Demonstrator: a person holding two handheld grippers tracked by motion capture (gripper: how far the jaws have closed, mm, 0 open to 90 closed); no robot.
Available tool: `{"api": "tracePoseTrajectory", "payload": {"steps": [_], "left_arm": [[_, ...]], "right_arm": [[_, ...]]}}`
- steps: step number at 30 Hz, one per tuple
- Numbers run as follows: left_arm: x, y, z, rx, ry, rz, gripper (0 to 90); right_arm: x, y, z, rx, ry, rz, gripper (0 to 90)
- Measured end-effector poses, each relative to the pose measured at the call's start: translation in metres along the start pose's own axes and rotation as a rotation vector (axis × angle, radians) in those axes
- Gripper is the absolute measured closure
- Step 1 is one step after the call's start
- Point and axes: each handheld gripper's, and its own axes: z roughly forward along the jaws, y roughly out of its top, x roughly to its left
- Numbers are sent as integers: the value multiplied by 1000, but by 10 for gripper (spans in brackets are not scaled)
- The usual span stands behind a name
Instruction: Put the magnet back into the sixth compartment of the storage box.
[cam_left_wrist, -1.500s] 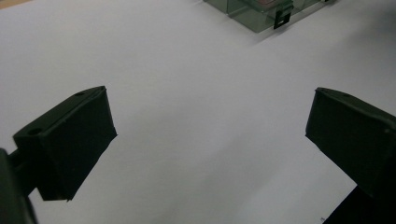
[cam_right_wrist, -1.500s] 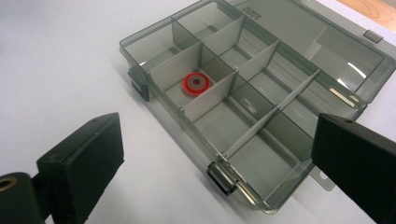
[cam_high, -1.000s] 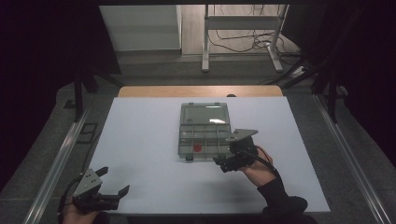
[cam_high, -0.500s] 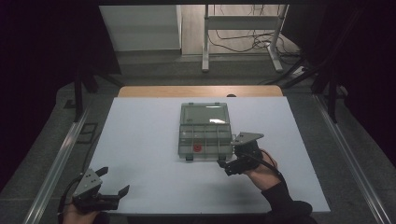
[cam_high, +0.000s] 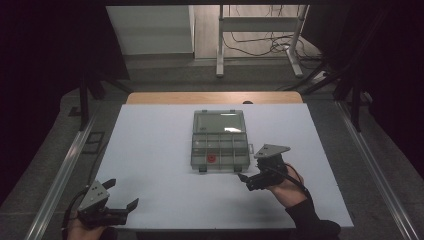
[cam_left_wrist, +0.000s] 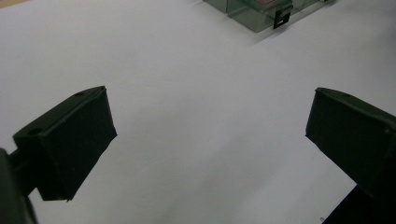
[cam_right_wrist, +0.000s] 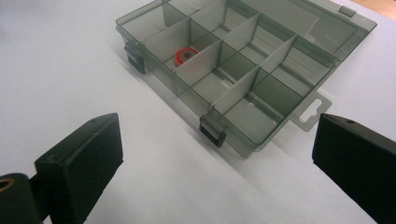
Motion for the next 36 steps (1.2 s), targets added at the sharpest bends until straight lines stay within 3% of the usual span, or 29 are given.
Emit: {"api": "tracePoseTrajectory", "payload": {"steps": [36], "left_arm": [[0, 0, 0, 2, 0, 3, 17]], "right_arm": [[-8, -25, -19, -14, -64, 43, 3]]}}
